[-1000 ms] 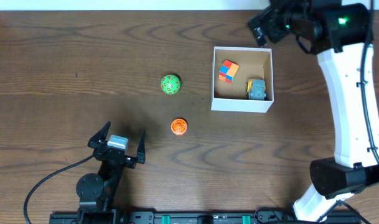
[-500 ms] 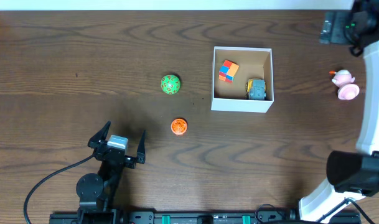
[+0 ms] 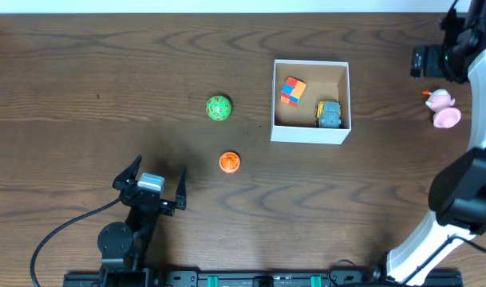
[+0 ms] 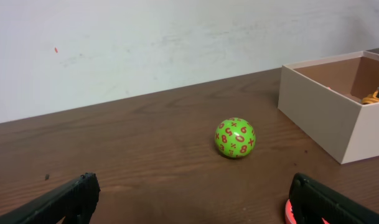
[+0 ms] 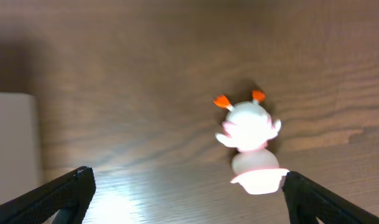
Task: Pack container
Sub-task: 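Move the right gripper right over the pink-white plush figure, then lower and close the right gripper on the plush figure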
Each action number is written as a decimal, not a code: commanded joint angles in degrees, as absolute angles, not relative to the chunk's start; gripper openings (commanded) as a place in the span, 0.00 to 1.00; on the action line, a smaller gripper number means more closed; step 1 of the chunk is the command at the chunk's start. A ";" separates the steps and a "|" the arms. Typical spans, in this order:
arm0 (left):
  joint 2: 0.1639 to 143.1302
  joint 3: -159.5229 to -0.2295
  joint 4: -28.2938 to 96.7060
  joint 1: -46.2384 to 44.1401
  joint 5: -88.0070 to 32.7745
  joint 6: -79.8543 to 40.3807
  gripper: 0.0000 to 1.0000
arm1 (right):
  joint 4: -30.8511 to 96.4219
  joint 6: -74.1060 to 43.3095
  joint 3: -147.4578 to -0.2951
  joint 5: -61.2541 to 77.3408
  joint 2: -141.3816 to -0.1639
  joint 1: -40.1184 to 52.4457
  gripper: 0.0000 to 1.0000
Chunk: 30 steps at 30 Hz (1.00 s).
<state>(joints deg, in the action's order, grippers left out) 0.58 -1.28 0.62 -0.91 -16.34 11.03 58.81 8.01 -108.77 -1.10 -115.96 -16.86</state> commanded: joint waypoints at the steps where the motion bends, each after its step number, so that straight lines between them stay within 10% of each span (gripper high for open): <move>1: 0.23 -0.23 2.59 -0.67 -16.93 11.97 0.98 | 58.57 13.02 -107.79 -3.64 -120.09 -18.50 0.95; 30: 0.23 -0.23 2.57 -0.67 -16.91 11.97 0.98 | 54.59 13.41 -103.90 -4.05 -128.66 -25.08 0.99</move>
